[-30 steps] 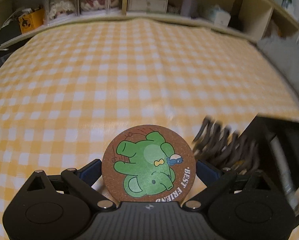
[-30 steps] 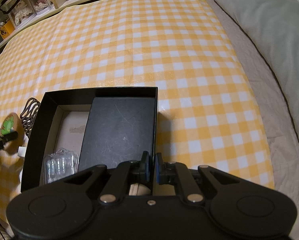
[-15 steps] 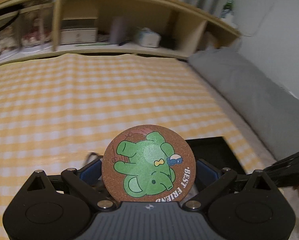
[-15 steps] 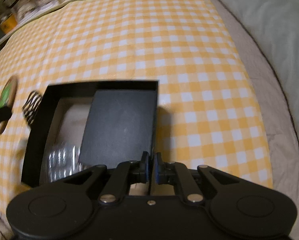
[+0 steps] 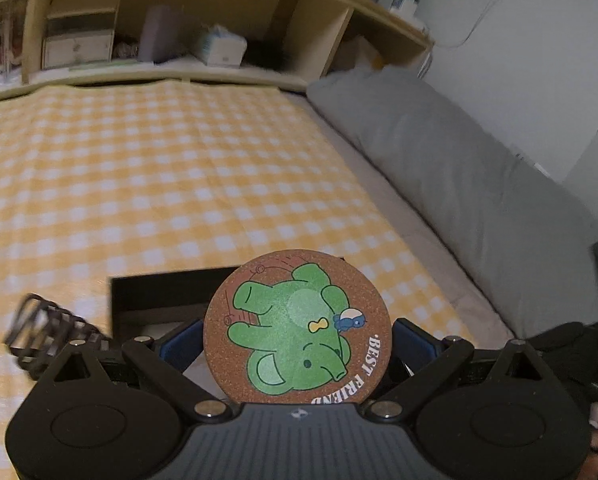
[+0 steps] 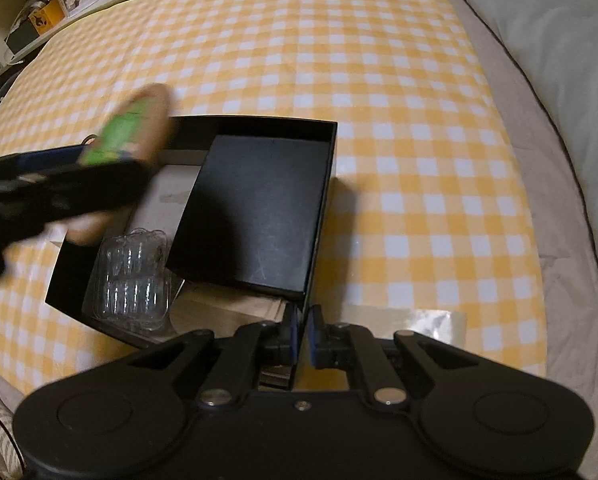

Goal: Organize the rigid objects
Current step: 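Lift the coaster with the left gripper and carry it over the tray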

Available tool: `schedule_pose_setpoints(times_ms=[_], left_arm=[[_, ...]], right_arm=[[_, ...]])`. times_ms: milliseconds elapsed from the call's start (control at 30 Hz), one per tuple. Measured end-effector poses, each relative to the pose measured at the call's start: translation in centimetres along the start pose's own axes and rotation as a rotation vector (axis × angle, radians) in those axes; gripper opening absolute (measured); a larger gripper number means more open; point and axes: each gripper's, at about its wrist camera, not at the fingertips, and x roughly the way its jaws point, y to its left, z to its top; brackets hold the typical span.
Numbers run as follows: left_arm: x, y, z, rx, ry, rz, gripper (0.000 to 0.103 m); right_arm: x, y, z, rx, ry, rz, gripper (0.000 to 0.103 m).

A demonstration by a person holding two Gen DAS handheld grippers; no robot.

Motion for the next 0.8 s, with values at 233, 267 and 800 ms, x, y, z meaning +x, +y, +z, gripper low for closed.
schedule_pose_setpoints(times_ms=[233, 267, 800], left_arm=[[3.6, -1.2, -0.2, 0.001, 0.022, 0.031, 0.099], [3.9, -1.3, -0.2, -0.003, 0.022, 0.030, 0.099], [2.9, -0.5, -0.6, -0.126, 0.010, -0.024, 0.103]], right_arm=[[-0.6, -0.8, -0.4, 0.021, 0.000, 0.022, 0.006], [-0.7, -1.0, -0.3, 0.015, 0.000, 0.018, 0.006], [-1.1, 0.3, -0.3, 0.023, -0.008, 0.027, 0.007]])
